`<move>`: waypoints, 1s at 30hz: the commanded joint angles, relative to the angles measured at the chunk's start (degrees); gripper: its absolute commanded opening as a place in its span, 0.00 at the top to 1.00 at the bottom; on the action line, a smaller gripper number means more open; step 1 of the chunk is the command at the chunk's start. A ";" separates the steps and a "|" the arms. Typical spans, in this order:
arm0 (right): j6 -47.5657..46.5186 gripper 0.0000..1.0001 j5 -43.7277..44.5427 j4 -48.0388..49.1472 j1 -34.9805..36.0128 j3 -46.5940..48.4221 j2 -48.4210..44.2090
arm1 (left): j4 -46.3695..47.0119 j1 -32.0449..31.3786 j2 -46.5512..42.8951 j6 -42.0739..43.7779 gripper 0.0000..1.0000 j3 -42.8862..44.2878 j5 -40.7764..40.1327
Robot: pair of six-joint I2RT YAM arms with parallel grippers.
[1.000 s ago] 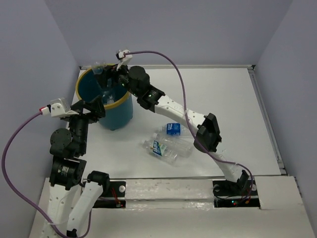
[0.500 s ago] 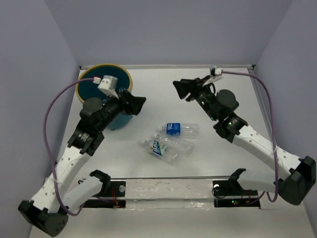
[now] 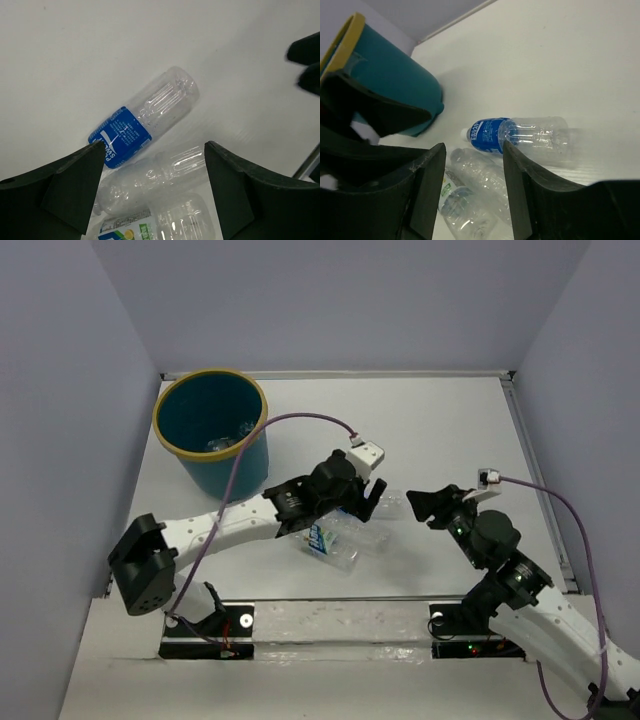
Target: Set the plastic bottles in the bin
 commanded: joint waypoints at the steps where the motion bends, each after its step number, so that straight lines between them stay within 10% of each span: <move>1: 5.71 0.43 4.37 -15.04 -0.22 -1.84 -10.75 | 3.51 -0.67 7.34 7.24 0.07 4.14 -3.39; 30: 5.27 0.43 1.12 -22.72 -0.75 0.36 -20.61 | -0.89 1.26 35.74 23.41 0.07 20.58 -4.61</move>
